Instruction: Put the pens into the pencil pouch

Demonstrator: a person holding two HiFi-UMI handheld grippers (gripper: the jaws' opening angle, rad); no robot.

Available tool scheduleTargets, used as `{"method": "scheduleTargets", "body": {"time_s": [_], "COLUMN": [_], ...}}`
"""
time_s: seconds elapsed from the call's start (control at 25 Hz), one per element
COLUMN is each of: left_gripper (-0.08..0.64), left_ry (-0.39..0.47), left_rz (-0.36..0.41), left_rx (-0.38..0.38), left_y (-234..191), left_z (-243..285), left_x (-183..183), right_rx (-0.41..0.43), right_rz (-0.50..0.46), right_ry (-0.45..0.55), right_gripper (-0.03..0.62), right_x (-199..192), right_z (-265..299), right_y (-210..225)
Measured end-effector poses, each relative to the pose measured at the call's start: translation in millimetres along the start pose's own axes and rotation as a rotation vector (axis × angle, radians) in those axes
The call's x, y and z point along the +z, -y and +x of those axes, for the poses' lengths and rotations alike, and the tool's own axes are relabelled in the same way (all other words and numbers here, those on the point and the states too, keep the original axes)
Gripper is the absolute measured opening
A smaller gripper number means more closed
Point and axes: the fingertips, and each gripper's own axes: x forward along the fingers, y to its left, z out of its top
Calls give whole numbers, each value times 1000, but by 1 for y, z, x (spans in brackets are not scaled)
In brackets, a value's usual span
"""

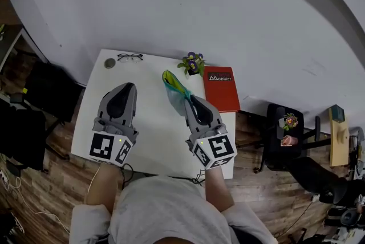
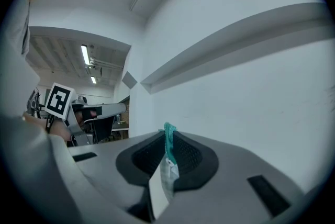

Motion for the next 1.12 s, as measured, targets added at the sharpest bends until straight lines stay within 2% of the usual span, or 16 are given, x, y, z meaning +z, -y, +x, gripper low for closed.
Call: {"method": "scheduleTargets", "body": {"time_s": [0.24,0.56,1.12], "left_gripper": [37,37,37], "left_ry": [11,20,26], "left_rz": [7,27,34], "left_rx": [74,133,143], "left_y": [-28,-54,-74], "left_z": [-26,-50,-76], "left_x": [10,20,30], "right_rx": [-43,-106,-162], "right_rz": [-24,-63,-88], "right_ry": [23,62,106], "right_gripper": [60,58,58], "right_x": [23,49,62], "right_z": [0,-4,-9], "right_y": [-8,-17,-38]}}
